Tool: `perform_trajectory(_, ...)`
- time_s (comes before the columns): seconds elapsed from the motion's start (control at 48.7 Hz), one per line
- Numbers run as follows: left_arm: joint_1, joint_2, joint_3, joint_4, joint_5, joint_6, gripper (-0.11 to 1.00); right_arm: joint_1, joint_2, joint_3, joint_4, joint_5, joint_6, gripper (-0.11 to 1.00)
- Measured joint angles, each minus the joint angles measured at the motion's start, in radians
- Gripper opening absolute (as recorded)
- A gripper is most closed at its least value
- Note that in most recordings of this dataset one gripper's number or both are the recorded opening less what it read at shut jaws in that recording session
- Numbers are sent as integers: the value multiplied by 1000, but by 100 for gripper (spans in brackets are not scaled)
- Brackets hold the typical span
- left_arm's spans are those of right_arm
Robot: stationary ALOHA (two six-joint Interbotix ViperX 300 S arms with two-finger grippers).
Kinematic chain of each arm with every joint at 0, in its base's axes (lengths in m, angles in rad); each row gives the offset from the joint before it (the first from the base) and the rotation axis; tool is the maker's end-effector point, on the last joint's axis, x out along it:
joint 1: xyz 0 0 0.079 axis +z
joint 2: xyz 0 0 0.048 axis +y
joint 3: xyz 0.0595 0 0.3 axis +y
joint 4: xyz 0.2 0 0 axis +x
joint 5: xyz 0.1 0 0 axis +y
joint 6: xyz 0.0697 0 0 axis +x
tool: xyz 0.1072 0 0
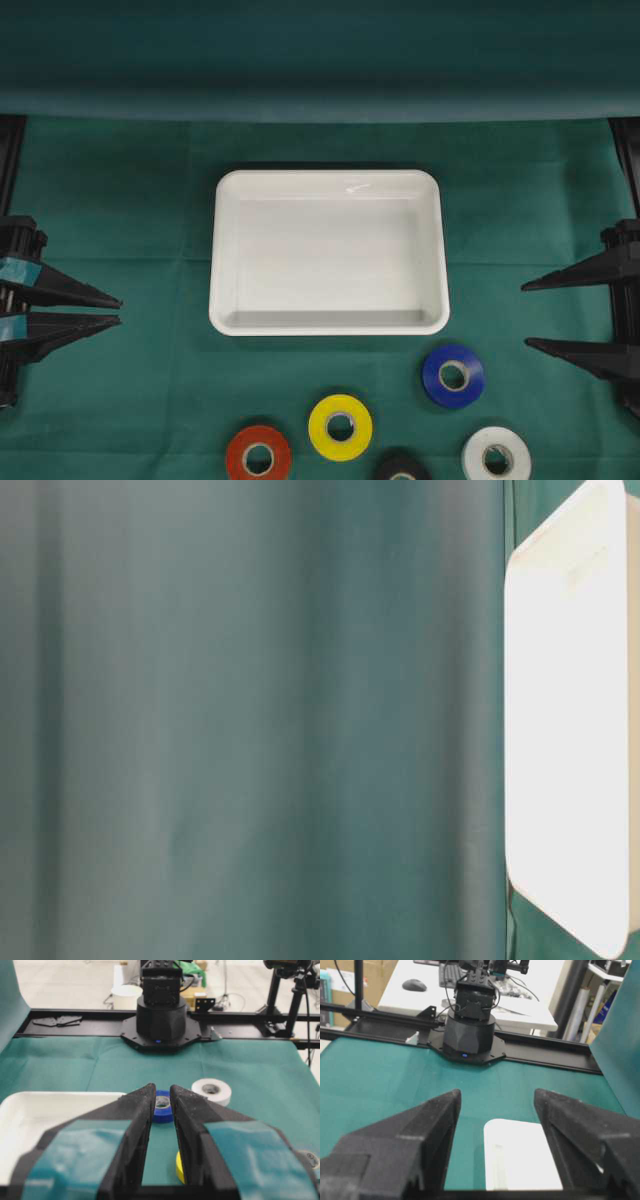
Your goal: Put the tape into the white case with the right arm.
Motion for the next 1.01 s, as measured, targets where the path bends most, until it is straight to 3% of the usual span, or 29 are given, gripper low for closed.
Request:
perform_trajectory(0.041, 0, -5, 15, -3, -3, 8, 22, -2, 0, 5, 0, -2, 2, 22)
perform_trajectory(0.144, 0, -41, 69, -17, -2, -5, 3, -5, -12, 31, -14, 0, 2, 2)
perform_trajectory(0.267, -11, -120, 117, -18, 6, 9, 0, -6, -57, 66, -31, 0, 5, -9)
perform_trajectory(0.616, -15, -287, 193, -17, 206, 43, 0, -6, -161, 160, -43, 2, 5, -10)
perform_trajectory(0.862, -14, -310, 235, -17, 225, 94, 0, -6, -166, 209, -48, 3, 5, -10)
perform_trajectory(1.006, -15, -310, 247, -17, 225, 91, 0, -6, -166, 219, -48, 3, 14, -10)
